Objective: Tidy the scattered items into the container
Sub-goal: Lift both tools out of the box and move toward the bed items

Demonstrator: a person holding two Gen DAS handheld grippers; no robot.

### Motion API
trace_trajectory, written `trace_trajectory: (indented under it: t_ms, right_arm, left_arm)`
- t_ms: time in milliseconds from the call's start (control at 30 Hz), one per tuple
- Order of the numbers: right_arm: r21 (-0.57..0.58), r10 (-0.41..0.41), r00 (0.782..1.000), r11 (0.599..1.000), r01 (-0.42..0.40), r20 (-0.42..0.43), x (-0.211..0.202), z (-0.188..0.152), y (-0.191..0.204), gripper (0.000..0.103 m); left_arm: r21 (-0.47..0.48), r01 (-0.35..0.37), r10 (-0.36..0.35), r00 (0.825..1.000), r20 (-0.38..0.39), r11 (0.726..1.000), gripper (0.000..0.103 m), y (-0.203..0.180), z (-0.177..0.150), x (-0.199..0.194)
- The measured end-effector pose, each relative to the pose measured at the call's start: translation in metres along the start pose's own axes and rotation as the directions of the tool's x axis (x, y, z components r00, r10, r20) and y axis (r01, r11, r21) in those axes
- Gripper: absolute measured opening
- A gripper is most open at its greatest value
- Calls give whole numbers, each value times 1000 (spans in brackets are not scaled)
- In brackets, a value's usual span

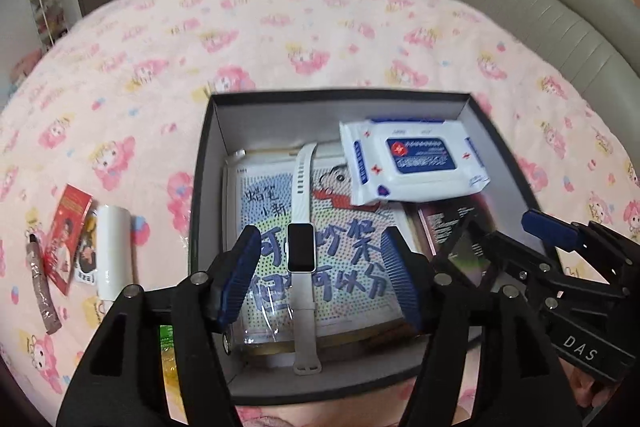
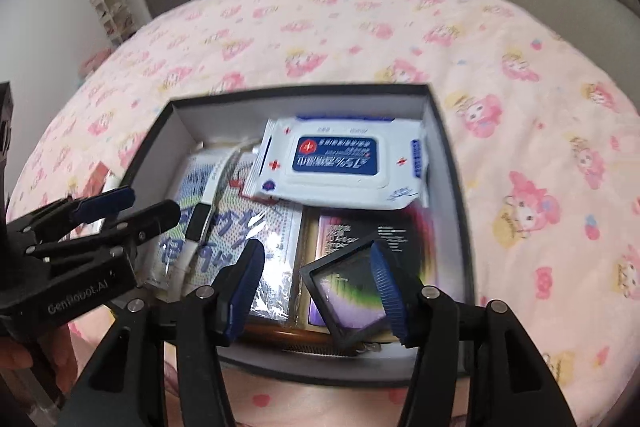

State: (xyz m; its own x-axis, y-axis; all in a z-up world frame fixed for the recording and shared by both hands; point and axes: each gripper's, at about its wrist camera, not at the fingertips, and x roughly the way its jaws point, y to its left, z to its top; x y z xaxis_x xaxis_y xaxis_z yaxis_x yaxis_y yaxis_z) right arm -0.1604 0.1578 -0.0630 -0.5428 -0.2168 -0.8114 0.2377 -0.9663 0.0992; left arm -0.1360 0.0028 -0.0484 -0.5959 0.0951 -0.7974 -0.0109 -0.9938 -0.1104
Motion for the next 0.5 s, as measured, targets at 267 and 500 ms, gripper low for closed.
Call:
trace_trajectory:
  t_ms: [267,500]
  right_arm:
    - [7,-39,994,999,39,106,-48,-17,13,67]
    - [-20,66,988,998,-63,140,-85,-25,37,67]
  left_arm:
    - [23,-44,42,997,70,999,70,-4,-17,-38]
    - [14,-89,87,989,120,996,70,11,-24,-88]
